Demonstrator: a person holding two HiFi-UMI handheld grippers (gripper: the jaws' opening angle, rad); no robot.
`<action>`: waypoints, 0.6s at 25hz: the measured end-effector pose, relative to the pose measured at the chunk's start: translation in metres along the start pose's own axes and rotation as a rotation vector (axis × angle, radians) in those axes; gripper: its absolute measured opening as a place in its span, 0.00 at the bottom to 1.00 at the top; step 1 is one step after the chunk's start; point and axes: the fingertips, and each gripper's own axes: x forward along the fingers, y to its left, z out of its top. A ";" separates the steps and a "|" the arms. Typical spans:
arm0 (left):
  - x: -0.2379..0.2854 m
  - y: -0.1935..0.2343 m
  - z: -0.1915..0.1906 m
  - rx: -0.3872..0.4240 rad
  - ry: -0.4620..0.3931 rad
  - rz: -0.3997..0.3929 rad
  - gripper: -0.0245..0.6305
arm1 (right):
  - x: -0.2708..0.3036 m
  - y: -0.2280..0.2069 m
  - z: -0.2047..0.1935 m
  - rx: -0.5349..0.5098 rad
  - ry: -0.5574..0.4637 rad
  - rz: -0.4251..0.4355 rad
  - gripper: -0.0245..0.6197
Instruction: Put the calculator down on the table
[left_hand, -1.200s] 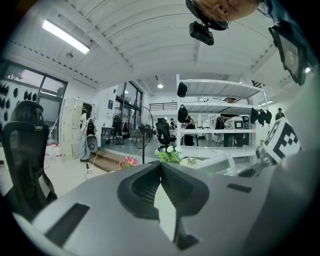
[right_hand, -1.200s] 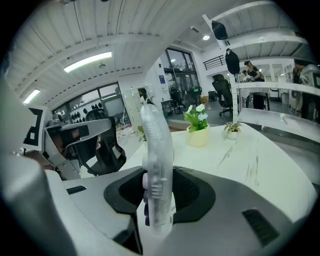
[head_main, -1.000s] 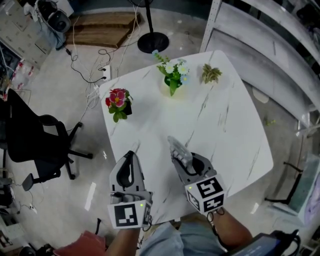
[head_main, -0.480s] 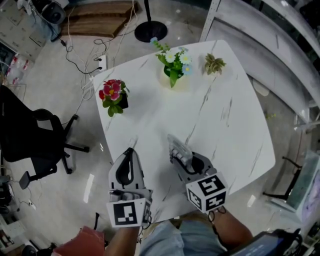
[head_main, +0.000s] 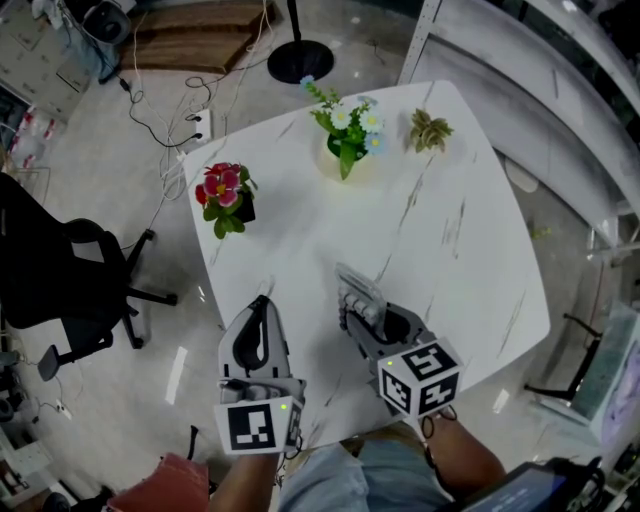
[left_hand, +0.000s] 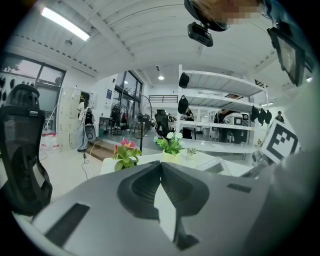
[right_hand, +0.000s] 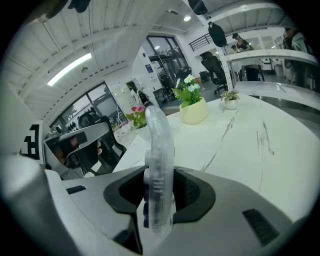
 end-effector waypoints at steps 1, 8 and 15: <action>0.001 0.000 0.000 0.000 0.001 0.001 0.05 | 0.001 -0.001 0.001 0.001 0.002 0.000 0.27; 0.008 0.007 0.001 -0.002 0.007 0.008 0.05 | 0.011 -0.008 0.009 0.018 0.006 -0.006 0.28; 0.015 0.012 0.001 0.000 0.005 0.009 0.05 | 0.021 -0.021 -0.001 0.052 0.043 -0.031 0.27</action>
